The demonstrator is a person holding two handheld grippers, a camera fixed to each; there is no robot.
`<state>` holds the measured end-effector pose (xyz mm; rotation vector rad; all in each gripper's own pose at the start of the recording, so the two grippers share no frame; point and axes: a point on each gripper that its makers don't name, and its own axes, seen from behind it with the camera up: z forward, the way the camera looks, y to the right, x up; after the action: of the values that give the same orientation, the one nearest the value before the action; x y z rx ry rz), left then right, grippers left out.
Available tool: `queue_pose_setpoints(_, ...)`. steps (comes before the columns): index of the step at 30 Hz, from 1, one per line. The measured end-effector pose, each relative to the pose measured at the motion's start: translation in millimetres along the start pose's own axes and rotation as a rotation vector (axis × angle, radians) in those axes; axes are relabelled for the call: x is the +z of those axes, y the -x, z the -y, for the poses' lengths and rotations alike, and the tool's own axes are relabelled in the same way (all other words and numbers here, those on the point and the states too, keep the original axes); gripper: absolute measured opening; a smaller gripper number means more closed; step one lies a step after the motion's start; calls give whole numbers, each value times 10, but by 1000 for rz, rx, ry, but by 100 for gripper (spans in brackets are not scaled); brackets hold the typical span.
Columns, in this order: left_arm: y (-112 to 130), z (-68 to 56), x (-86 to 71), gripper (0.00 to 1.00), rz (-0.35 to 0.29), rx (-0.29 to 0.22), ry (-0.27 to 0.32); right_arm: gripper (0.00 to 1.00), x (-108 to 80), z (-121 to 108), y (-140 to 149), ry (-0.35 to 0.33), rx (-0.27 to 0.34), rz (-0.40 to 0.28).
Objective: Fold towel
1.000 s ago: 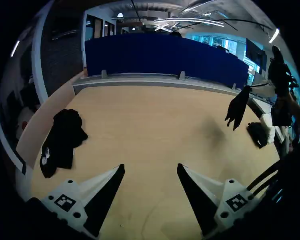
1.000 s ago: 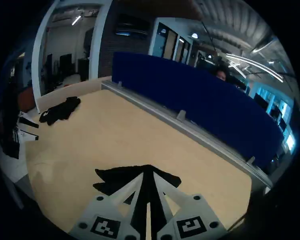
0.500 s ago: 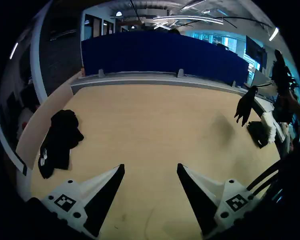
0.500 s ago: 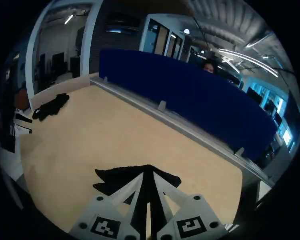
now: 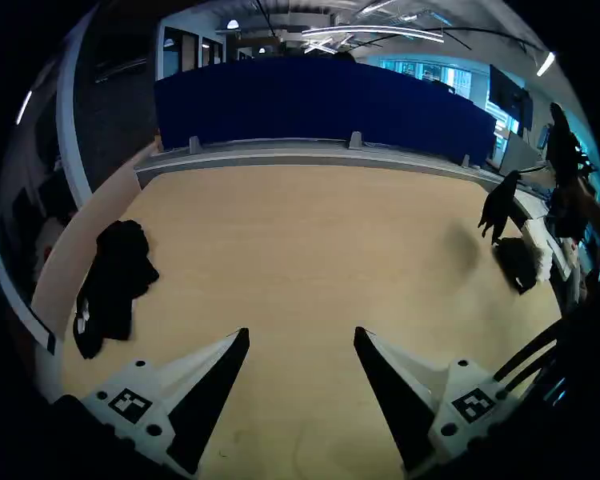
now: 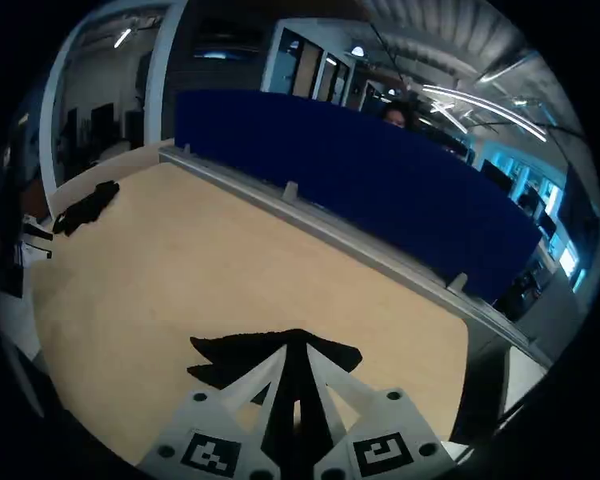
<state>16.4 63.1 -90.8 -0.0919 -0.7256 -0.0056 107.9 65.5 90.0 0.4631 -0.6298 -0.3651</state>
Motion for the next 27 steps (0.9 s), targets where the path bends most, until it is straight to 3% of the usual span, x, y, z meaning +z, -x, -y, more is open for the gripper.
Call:
queue_pose_setpoints(16,-65,-190,61,97,10,29,17,2,-144,-401,391,38,24,50)
queue_pose_setpoints(27,-75,-257,39,98,13,48,30,2,-414,-580,809,82,58,93)
